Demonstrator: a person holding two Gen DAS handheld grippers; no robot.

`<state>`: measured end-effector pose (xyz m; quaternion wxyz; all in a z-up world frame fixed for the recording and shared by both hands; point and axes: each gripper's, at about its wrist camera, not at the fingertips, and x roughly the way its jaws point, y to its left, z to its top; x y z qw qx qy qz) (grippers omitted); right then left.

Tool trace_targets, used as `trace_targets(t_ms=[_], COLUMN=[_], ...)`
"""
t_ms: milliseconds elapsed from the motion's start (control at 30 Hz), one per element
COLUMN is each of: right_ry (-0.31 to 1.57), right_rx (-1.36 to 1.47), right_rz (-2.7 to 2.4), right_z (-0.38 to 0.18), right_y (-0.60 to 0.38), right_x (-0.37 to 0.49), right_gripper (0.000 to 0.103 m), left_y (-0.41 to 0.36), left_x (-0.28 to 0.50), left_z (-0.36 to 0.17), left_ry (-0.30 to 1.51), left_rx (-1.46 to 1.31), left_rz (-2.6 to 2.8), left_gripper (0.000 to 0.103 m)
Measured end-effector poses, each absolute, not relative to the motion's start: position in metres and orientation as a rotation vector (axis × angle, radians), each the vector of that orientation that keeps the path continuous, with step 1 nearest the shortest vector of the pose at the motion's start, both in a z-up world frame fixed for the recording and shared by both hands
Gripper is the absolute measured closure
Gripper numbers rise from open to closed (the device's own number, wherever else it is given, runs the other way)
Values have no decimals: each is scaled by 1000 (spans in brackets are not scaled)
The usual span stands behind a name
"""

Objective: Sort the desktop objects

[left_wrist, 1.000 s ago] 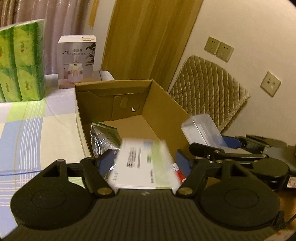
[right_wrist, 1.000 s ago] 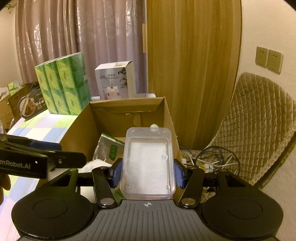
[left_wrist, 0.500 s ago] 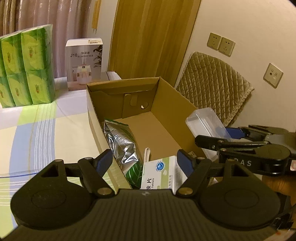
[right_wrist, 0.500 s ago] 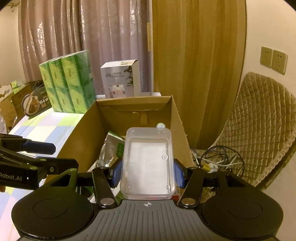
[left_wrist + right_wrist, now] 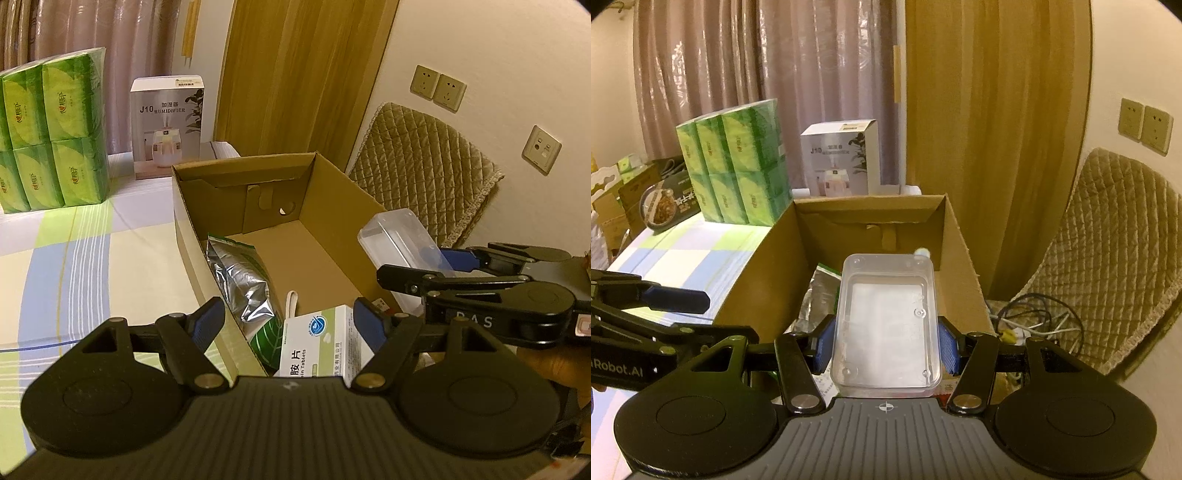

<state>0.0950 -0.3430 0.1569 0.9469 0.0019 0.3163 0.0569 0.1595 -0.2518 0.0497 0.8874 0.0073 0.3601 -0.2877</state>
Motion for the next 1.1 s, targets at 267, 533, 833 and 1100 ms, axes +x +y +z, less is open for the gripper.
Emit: trace_targets(t_ms=[267,533,833,1100], right_ry=[607,594,610,601], right_rx=[-12,17,73,102], right_rz=[125,112,73,69], right_z=[162,165,163,171], right_y=[-341,-346,-355,-349], right_x=[99,90,60,26], right_gripper=[47,33,23,15], left_y=[-251,-248,-234,-224], left_x=[156,154,142,121], left_z=[48,47,50,59], left_ry=[749,751,744,743], left_rx=[18,20,11,0], left_rz=[-594,-586,-567,-557], left_gripper=[30,30,26,18])
